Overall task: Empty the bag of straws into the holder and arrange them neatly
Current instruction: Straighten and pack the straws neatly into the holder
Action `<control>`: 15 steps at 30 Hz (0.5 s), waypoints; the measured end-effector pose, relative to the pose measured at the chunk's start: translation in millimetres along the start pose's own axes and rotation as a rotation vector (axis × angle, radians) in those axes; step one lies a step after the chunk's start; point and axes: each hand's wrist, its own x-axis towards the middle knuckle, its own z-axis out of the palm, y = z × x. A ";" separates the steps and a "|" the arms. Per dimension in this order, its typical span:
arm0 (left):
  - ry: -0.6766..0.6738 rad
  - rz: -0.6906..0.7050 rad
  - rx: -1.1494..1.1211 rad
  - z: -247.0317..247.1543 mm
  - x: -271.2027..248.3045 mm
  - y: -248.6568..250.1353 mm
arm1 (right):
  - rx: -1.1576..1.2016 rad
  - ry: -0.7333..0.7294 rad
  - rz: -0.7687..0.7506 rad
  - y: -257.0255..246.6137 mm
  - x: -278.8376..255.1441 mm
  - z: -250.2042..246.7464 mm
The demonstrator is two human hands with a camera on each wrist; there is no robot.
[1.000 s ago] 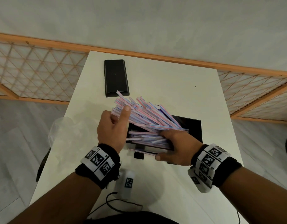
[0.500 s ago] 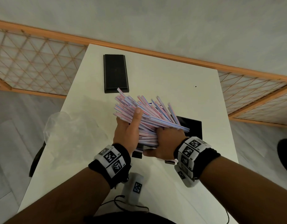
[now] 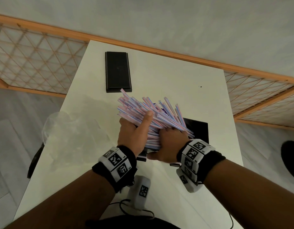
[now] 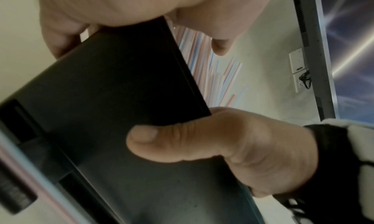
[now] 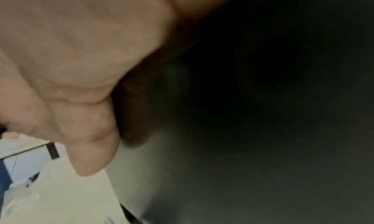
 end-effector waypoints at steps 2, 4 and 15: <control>-0.040 0.012 -0.012 -1.2 1.1 2.5 | 0.017 0.045 -0.018 -2.3 -3.2 -0.4; -0.078 0.040 -0.019 -3.3 5.0 1.3 | 0.035 0.096 -0.040 4.6 -10.2 -2.0; -0.073 0.081 0.061 -2.1 4.6 -6.0 | 0.012 0.020 -0.033 29.7 -7.2 8.1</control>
